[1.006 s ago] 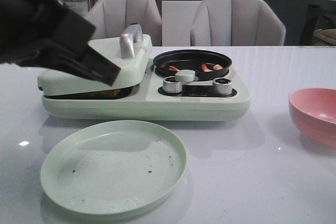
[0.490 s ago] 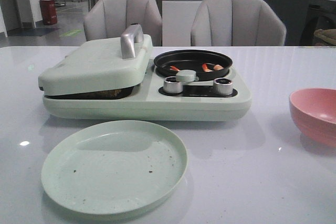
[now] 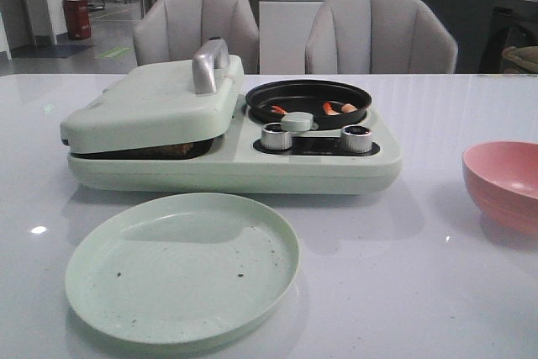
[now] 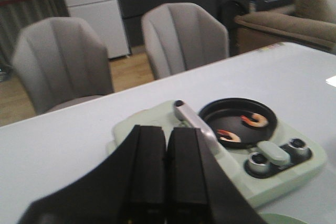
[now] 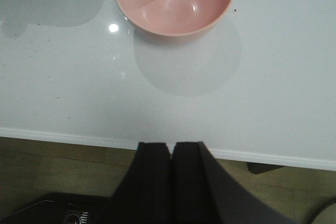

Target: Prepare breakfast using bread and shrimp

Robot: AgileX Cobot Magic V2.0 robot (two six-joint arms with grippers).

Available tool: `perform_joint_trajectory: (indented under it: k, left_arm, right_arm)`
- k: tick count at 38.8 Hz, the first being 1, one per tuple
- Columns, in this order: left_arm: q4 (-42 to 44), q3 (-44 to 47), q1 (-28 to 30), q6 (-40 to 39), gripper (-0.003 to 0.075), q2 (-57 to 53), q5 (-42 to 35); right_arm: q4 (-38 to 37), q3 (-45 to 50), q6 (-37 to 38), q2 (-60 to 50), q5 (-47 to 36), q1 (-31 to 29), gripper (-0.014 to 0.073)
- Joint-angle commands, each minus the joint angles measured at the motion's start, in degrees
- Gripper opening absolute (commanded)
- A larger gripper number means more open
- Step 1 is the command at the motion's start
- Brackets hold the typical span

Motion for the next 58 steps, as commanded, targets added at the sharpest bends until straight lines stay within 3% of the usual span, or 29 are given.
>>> perform_joint_trajectory:
  k: [1, 10, 16, 19, 37, 58]
  left_arm:
    - [-1.07, 2.13, 5.52, 0.04, 0.0100, -6.21, -5.89]
    - [-0.38, 12.47, 11.49, -2.37, 0.0100, -20.14, -7.39]
    - [19.82, 18.34, 12.54, -27.82, 0.0100, -23.37, -9.63]
    - [26.45, 20.89, 13.28, -34.36, 0.0100, -24.53, -9.63]
    - [26.57, 33.99, 15.51, -34.77, 0.0100, -33.56, -12.83]
    - [30.86, 33.95, 15.51, -35.14, 0.0100, -33.45, -14.37]
  right_arm:
    - [-0.16, -1.43, 0.00, 0.15, -2.89, -0.03, 0.0035]
    - [-0.16, -1.43, 0.00, 0.15, -2.89, -0.03, 0.0035]
    - [-0.16, -1.43, 0.00, 0.15, -2.89, -0.03, 0.0035]
    - [-0.16, -1.43, 0.00, 0.15, -2.89, -0.03, 0.0035]
    - [-0.16, -1.43, 0.00, 0.15, -2.89, -0.03, 0.0035]
    - [-0.16, -1.43, 0.00, 0.15, -2.68, -0.03, 0.0035]
